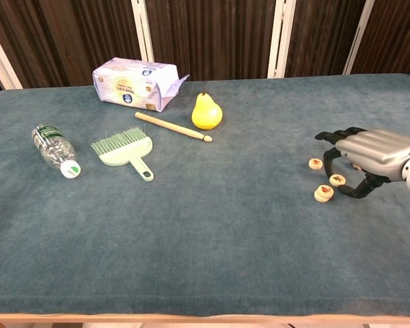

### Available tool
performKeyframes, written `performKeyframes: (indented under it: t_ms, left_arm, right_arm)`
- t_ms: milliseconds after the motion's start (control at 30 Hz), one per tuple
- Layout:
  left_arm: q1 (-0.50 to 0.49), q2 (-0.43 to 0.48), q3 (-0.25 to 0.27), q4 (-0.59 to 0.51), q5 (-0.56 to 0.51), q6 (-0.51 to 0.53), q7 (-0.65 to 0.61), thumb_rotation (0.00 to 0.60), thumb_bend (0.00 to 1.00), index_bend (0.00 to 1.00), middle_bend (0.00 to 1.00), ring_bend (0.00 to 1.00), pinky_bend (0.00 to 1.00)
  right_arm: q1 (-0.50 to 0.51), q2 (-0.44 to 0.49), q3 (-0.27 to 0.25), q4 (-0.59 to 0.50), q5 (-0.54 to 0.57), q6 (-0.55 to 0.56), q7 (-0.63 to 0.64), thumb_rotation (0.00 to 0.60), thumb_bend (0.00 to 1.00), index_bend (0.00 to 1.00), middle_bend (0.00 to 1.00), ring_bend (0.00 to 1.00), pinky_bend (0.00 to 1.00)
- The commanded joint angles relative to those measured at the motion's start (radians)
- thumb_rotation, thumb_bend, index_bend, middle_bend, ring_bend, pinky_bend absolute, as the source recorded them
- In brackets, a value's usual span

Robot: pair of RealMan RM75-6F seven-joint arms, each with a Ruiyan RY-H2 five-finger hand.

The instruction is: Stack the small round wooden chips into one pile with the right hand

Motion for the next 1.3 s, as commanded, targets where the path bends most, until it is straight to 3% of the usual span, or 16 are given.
performKeyframes:
  t_ms: [33, 200, 433, 733, 1300]
  left_arm:
    - [0.001, 0.000, -0.001, -0.001, 0.000, 0.002, 0.000, 0.600, 0.50, 0.00, 0.00, 0.00, 0.00]
    - [0.003, 0.000, -0.002, -0.001, -0.004, 0.004, 0.004, 0.600, 0.50, 0.00, 0.00, 0.00, 0.00]
    - [0.007, 0.002, -0.005, 0.000, -0.006, 0.014, -0.004, 0.600, 0.50, 0.00, 0.00, 0.00, 0.00]
    - [0.011, 0.004, -0.004, -0.002, -0.006, 0.016, -0.002, 0.600, 0.50, 0.00, 0.00, 0.00, 0.00]
    - [0.012, 0.005, -0.004, -0.002, -0.004, 0.016, -0.006, 0.600, 0.50, 0.00, 0.00, 0.00, 0.00]
  right_arm:
    - [-0.010, 0.017, -0.007, -0.040, -0.038, 0.039, 0.024, 0.600, 0.52, 0.67, 0.07, 0.00, 0.00]
    - [-0.025, 0.065, -0.011, -0.155, -0.106, 0.111, 0.061, 0.600, 0.52, 0.66, 0.07, 0.00, 0.00]
    - [-0.031, 0.110, -0.039, -0.238, -0.142, 0.116, 0.041, 0.600, 0.52, 0.65, 0.07, 0.00, 0.00]
    - [-0.033, 0.075, -0.051, -0.195, -0.115, 0.095, -0.010, 0.600, 0.52, 0.64, 0.07, 0.00, 0.00]
    - [-0.043, 0.062, -0.056, -0.151, -0.112, 0.088, 0.005, 0.600, 0.52, 0.63, 0.07, 0.00, 0.00]
